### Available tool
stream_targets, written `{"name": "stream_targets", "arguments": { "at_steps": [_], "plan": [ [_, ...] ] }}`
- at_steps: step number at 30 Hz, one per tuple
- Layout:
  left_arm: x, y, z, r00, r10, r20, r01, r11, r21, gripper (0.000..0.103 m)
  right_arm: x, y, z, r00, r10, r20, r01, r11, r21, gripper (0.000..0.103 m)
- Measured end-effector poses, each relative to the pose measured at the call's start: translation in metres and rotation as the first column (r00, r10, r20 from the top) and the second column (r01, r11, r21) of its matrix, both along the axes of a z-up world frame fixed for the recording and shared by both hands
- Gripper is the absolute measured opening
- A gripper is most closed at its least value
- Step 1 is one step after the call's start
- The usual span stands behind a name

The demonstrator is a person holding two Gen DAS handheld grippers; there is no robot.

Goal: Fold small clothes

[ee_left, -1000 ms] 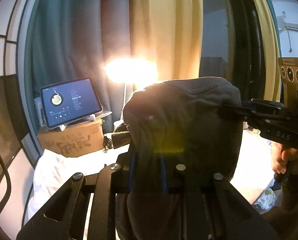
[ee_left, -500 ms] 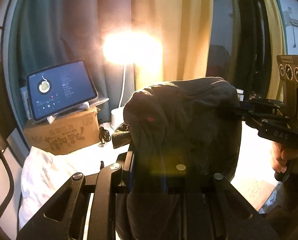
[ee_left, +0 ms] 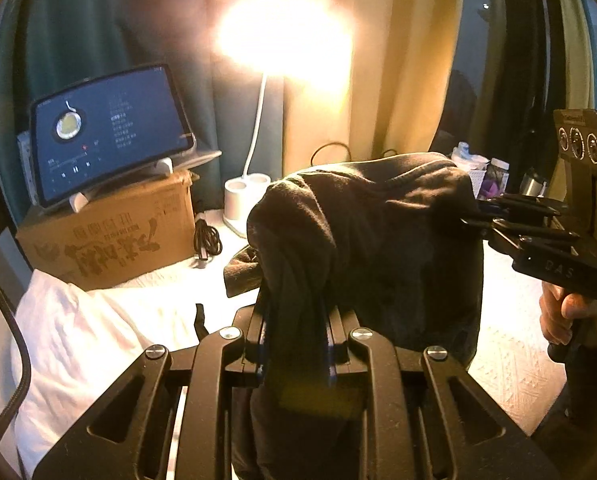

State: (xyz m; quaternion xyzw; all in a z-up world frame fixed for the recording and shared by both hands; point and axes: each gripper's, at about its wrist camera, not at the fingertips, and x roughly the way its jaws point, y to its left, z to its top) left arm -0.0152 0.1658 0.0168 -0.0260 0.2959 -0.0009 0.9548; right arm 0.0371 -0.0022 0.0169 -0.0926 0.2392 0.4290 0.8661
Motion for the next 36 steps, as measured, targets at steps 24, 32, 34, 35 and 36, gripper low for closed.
{"name": "stream_targets", "arguments": {
  "at_steps": [24,32,34,35,36],
  "plan": [
    [0.077,0.048,-0.075,0.978,0.054,-0.201,-0.074,0.993,-0.093,0.019,0.109,0.042,-0.098,0.965,-0.011,-0.263,-0.008,0.997,-0.074,0.016],
    [0.093,0.056,-0.105,0.959,0.085,-0.272,-0.116,0.988,-0.099,0.02,0.137,0.052,-0.145,0.924,-0.047,-0.379,-0.003,0.992,-0.129,0.016],
    [0.095,0.057,-0.109,0.954,0.088,-0.286,-0.121,0.987,-0.101,0.02,0.14,0.051,-0.15,0.917,-0.05,-0.395,-0.001,0.992,-0.127,0.019],
    [0.095,0.058,-0.11,0.953,0.087,-0.291,-0.122,0.987,-0.105,0.02,0.141,0.051,-0.151,0.917,-0.053,-0.396,0.002,0.992,-0.13,0.024],
    [0.096,0.058,-0.11,0.952,0.087,-0.294,-0.124,0.986,-0.11,0.02,0.142,0.052,-0.153,0.912,-0.061,-0.405,0.004,0.99,-0.141,0.026]
  ]
}}
